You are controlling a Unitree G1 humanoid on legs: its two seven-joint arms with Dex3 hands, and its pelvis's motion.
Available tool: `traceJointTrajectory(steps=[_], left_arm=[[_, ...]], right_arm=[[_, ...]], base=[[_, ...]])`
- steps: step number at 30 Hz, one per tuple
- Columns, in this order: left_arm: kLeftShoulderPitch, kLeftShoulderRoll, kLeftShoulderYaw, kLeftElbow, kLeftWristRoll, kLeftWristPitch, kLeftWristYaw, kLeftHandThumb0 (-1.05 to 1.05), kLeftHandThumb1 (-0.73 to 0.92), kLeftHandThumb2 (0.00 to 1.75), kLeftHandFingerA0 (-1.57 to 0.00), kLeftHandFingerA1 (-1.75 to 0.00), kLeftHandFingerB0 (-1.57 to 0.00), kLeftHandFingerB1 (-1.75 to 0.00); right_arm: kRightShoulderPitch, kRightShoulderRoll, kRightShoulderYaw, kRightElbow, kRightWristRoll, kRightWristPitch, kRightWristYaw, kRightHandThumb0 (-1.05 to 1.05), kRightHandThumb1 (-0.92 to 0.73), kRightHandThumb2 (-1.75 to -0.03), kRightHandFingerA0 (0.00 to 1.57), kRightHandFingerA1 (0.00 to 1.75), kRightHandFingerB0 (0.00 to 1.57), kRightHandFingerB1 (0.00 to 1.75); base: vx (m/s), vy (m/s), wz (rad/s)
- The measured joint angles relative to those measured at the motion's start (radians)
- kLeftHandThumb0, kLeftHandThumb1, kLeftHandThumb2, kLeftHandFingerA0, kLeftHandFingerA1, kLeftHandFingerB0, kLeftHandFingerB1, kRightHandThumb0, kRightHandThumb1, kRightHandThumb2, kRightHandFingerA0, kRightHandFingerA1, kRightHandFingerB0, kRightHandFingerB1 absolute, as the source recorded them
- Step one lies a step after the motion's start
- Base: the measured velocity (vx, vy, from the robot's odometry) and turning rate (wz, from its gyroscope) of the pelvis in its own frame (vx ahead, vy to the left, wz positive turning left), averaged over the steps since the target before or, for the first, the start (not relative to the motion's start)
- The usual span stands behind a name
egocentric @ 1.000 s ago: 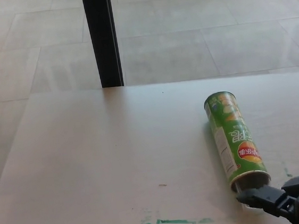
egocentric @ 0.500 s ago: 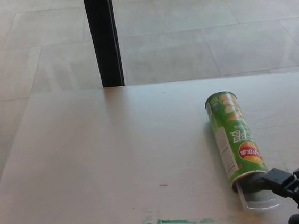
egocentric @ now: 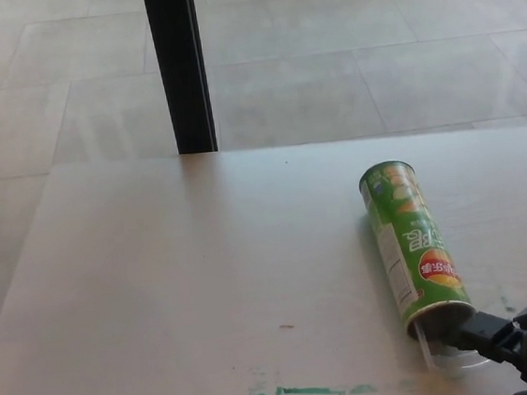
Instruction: Use the finger on the right hand of the robot to pull out the chips tray kept inside a container in the middle of the desk
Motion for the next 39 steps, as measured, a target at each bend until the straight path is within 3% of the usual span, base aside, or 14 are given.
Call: traceJointTrajectory(steps=[3,4,10,11,26,36,39], left_arm=[[-0.003,-0.001,0.0,0.005,0.0,0.0,0.0,-0.21,0.63,0.59,-0.58,-0.69,-0.54,-0.6],[-0.003,-0.001,0.0,0.005,0.0,0.0,0.0,-0.22,0.62,0.6,-0.57,-0.7,-0.52,-0.6],[-0.005,-0.002,0.0,0.005,0.0,0.0,-0.001,-0.22,0.6,0.61,-0.58,-0.71,-0.53,-0.61],[-0.005,-0.002,0.0,0.005,0.0,0.0,-0.001,-0.21,0.62,0.61,-0.58,-0.71,-0.53,-0.61],[-0.002,-0.002,0.0,0.014,0.001,0.0,-0.002,-0.23,0.63,0.6,-0.59,-0.71,-0.54,-0.61],[-0.007,-0.002,0.0,0.026,0.001,0.0,-0.001,-0.22,0.63,0.6,-0.59,-0.71,-0.52,-0.6],[-0.007,0.0,0.0,0.012,0.001,0.0,-0.002,-0.22,0.63,0.6,-0.58,-0.71,-0.52,-0.6]], right_arm=[[-0.013,0.003,0.013,0.034,-0.012,0.002,0.0,-0.4,-0.6,-0.61,0.79,1.33,0.26,0.43],[-0.019,0.004,0.018,0.05,-0.015,0.001,-0.001,-0.45,-0.53,-0.82,0.81,1.19,0.22,0.51],[-0.074,0.018,0.056,0.174,-0.032,0.011,-0.009,-0.45,-0.53,-0.82,0.81,1.18,0.21,0.51],[-0.078,0.019,0.061,0.182,-0.033,0.012,-0.011,-0.38,-0.59,-0.61,0.79,1.38,0.26,0.46],[-0.083,0.024,0.091,0.237,-0.034,0.014,-0.068,-0.37,-0.61,-0.58,0.77,1.36,0.3,0.45],[0.016,0.001,0.079,0.146,-0.007,0.018,-0.066,-0.36,-0.6,-0.6,0.83,1.42,0.3,0.49],[0.057,-0.009,0.069,0.111,0.002,0.019,-0.059,-0.36,-0.61,-0.58,0.84,1.37,0.3,0.48]], base=[[0.0,0.0,0.0],[0.0,0.0,0.0],[0.0,0.0,0.0],[0.0,0.0,0.0],[0.0,0.0,0.0],[0.0,0.0,0.0],[0.0,0.0,0.0]])
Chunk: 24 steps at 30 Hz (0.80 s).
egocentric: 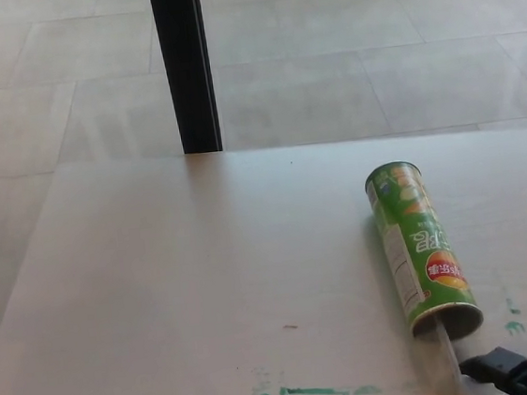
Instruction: Use the finger on the right hand of the robot to pull out the chips tray kept inside a container in the middle of the desk
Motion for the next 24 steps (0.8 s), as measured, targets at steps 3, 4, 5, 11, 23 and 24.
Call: traceJointTrajectory(steps=[3,4,5,11,23,24], left_arm=[[0.002,0.001,0.001,-0.012,0.0,0.0,0.0,-0.21,0.63,0.59,-0.6,-0.71,-0.54,-0.6],[0.001,0.001,0.001,-0.017,0.0,0.0,0.0,-0.21,0.63,0.59,-0.6,-0.71,-0.54,-0.6],[-0.002,0.001,0.001,-0.012,0.0,0.0,0.0,-0.21,0.63,0.59,-0.6,-0.71,-0.54,-0.6],[-0.007,0.003,0.002,0.0,0.0,0.0,0.0,-0.23,0.63,0.61,-0.59,-0.71,-0.54,-0.61],[-0.011,0.004,0.006,0.001,0.0,0.0,-0.001,-0.21,0.6,0.61,-0.61,-0.73,-0.55,-0.61],[-0.011,0.004,0.006,0.0,0.0,0.0,-0.001,-0.21,0.61,0.6,-0.6,-0.72,-0.55,-0.61]], right_arm=[[0.032,-0.008,-0.007,-0.028,0.005,0.003,0.004,-0.36,-0.59,-0.6,0.82,1.37,0.29,0.45],[0.051,-0.014,-0.013,-0.044,0.01,0.003,0.006,-0.35,-0.59,-0.6,0.81,1.38,0.29,0.44],[0.068,-0.021,-0.018,-0.059,0.013,0.004,0.011,-0.35,-0.59,-0.6,0.81,1.38,0.29,0.44],[0.115,-0.025,-0.035,-0.083,0.033,0.004,0.024,-0.35,-0.61,-0.58,0.79,1.37,0.3,0.44],[0.215,-0.037,-0.083,-0.158,0.071,0.002,0.052,-0.34,-0.59,-0.6,0.78,1.35,0.3,0.43],[0.226,-0.04,-0.088,-0.167,0.072,0.001,0.053,-0.34,-0.6,-0.6,0.78,1.36,0.29,0.44]], base=[[0.0,0.0,0.0],[0.0,0.0,0.0],[0.0,0.0,0.0],[0.0,0.0,0.0],[0.0,0.0,0.0],[0.0,0.0,0.0]])
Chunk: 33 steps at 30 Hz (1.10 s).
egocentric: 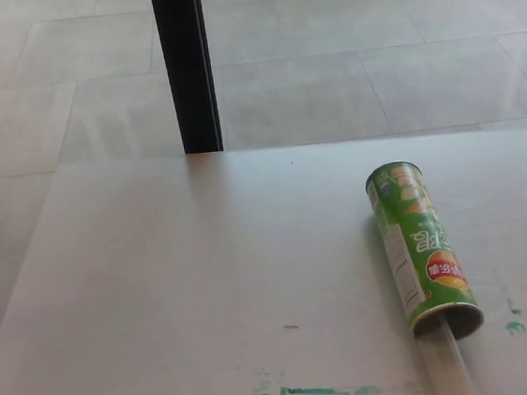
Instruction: Use the finger on the right hand of the robot to pull out the chips tray kept inside a container in the middle of the desk
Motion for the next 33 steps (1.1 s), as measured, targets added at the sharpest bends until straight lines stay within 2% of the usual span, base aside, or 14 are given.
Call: traceJointTrajectory(steps=[9,11,14,15,18,19,20,22,23,24,25,30,32,33], left_arm=[[0.001,0.002,0.0,-0.009,0.0,0.0,0.0,-0.22,0.63,0.6,-0.58,-0.7,-0.53,-0.6],[0.004,0.003,0.0,-0.013,0.001,0.0,0.0,-0.2,0.63,0.59,-0.59,-0.71,-0.53,-0.6],[0.004,0.004,0.0,-0.013,0.0,0.001,0.0,-0.2,0.63,0.59,-0.59,-0.71,-0.53,-0.6],[0.004,0.004,0.0,-0.013,0.0,0.001,0.0,-0.2,0.64,0.59,-0.59,-0.71,-0.53,-0.6],[0.002,0.004,0.0,-0.003,0.0,0.0,0.0,-0.2,0.64,0.6,-0.57,-0.7,-0.51,-0.6],[0.002,0.004,0.0,0.002,0.0,0.0,-0.001,-0.21,0.63,0.61,-0.58,-0.71,-0.51,-0.6],[0.003,0.005,0.0,0.003,0.0,0.0,-0.001,-0.21,0.62,0.61,-0.57,-0.72,-0.51,-0.61],[0.007,0.005,0.0,-0.003,0.0,0.0,-0.001,-0.22,0.62,0.61,-0.58,-0.72,-0.51,-0.61],[0.008,0.005,0.0,-0.004,0.0,0.0,-0.001,-0.19,0.63,0.6,-0.56,-0.7,-0.51,-0.6],[0.01,0.005,0.0,-0.005,0.0,0.0,-0.001,-0.19,0.63,0.6,-0.56,-0.7,-0.51,-0.6],[0.01,0.005,0.0,-0.005,0.0,0.0,-0.001,-0.19,0.64,0.6,-0.57,-0.7,-0.51,-0.6],[0.014,0.005,0.0,-0.012,0.0,0.0,-0.001,-0.21,0.63,0.6,-0.59,-0.71,-0.52,-0.6],[0.013,0.005,0.0,-0.012,0.0,0.0,-0.001,-0.21,0.61,0.61,-0.57,-0.71,-0.53,-0.61],[0.014,0.005,0.0,-0.012,0.0,0.0,-0.001,-0.2,0.61,0.62,-0.58,-0.71,-0.53,-0.62]], right_arm=[[0.086,-0.009,-0.051,-0.06,0.012,-0.018,0.003,-0.33,-0.6,-0.6,0.77,1.35,0.29,0.42],[0.101,-0.009,-0.059,-0.065,0.013,-0.022,0.002,-0.33,-0.6,-0.61,0.78,1.41,0.3,0.44],[0.109,-0.009,-0.068,-0.066,0.014,-0.032,-0.004,-0.33,-0.6,-0.61,0.78,1.41,0.3,0.44],[0.109,-0.009,-0.068,-0.066,0.014,-0.033,-0.004,-0.33,-0.63,-0.58,0.77,1.35,0.27,0.41],[0.12,-0.008,-0.075,-0.08,0.013,-0.037,-0.005,-0.33,-0.61,-0.6,0.77,1.34,0.23,0.38],[0.125,-0.007,-0.078,-0.085,0.013,-0.037,-0.005,-0.32,-0.63,-0.59,0.77,1.29,0.04,0.28],[0.127,-0.006,-0.081,-0.088,0.013,-0.037,-0.004,-0.3,-0.59,-0.58,0.83,1.21,0.0,0.11],[0.132,0.001,-0.095,-0.1,0.017,-0.036,-0.001,-0.3,-0.59,-0.58,0.82,1.18,0.0,0.04],[0.131,0.015,-0.112,-0.113,0.021,-0.032,-0.002,-0.3,-0.52,-0.69,0.88,1.1,0.0,0.0],[0.129,0.025,-0.125,-0.124,0.024,-0.029,-0.002,-0.3,-0.52,-0.69,0.88,1.1,0.0,0.0],[0.125,0.037,-0.137,-0.132,0.028,-0.025,-0.003,-0.32,-0.58,-0.57,0.88,1.16,0.0,0.0],[0.101,0.091,-0.207,-0.182,0.049,-0.003,-0.005,-0.29,-0.55,-0.56,0.88,1.21,0.0,0.0],[0.101,0.107,-0.244,-0.195,0.069,-0.001,-0.005,-0.3,-0.55,-0.56,0.86,1.11,0.0,0.0],[0.102,0.117,-0.267,-0.205,0.083,0.0,-0.004,-0.3,-0.51,-0.68,0.88,1.05,0.0,0.0]], base=[[0.0,0.0,0.0],[0.0,0.0,0.0],[0.0,0.0,0.0],[0.0,0.0,0.0],[0.0,0.0,0.0],[0.0,0.0,0.0],[0.0,0.0,0.0],[0.0,0.0,0.0],[0.0,0.0,0.0],[0.0,0.0,0.0],[0.0,0.0,0.0],[0.0,0.0,0.0],[0.0,0.0,0.0],[0.0,0.0,0.0]])
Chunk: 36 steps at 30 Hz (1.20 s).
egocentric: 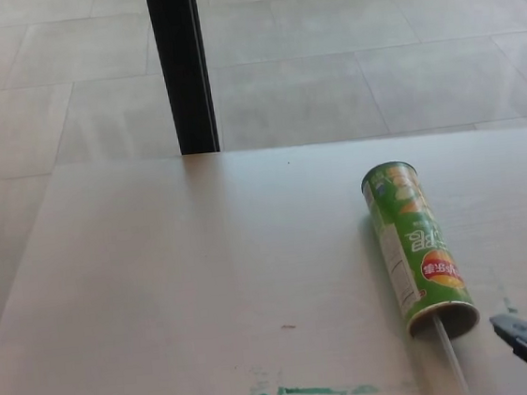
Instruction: Use the finger on the right hand of the robot to pull out the chips tray kept inside a container in the middle of the desk
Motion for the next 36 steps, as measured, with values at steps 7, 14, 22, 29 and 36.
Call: traceJointTrajectory(steps=[7,14,22,29,36], left_arm=[[0.005,0.0,0.0,0.001,0.0,0.0,0.0,-0.21,0.62,0.59,-0.58,-0.7,-0.53,-0.61],[0.007,0.0,0.0,0.0,0.001,0.0,0.001,-0.22,0.61,0.61,-0.59,-0.72,-0.53,-0.61],[0.009,-0.001,0.0,0.002,0.001,0.0,0.001,-0.2,0.61,0.6,-0.59,-0.72,-0.55,-0.61],[0.001,-0.002,0.0,0.016,0.001,-0.001,0.001,-0.23,0.62,0.6,-0.62,-0.73,-0.58,-0.62],[0.003,-0.004,-0.001,0.036,0.001,-0.001,0.002,-0.2,0.62,0.6,-0.61,-0.72,-0.55,-0.6]], right_arm=[[0.063,0.043,-0.142,-0.045,0.089,0.01,0.018,-0.27,-0.54,-0.56,0.89,1.1,0.0,0.0],[0.093,0.075,-0.293,0.08,0.174,0.009,0.009,-0.32,-0.49,-0.74,0.93,1.16,0.0,0.01],[0.061,0.08,-0.426,0.342,0.228,0.004,-0.029,-0.24,-0.53,-0.56,0.85,1.24,0.0,0.27],[-0.016,0.106,-0.475,0.584,0.262,0.001,-0.082,-0.21,-0.52,-0.57,0.84,1.21,0.0,0.41],[-0.094,0.175,-0.523,0.768,0.337,0.01,-0.097,-0.26,-0.55,-0.56,0.85,1.09,0.08,0.61]], base=[[0.0,0.0,0.0],[0.0,0.0,0.0],[0.0,0.0,0.0],[0.0,0.0,0.0],[0.0,0.0,0.0]])
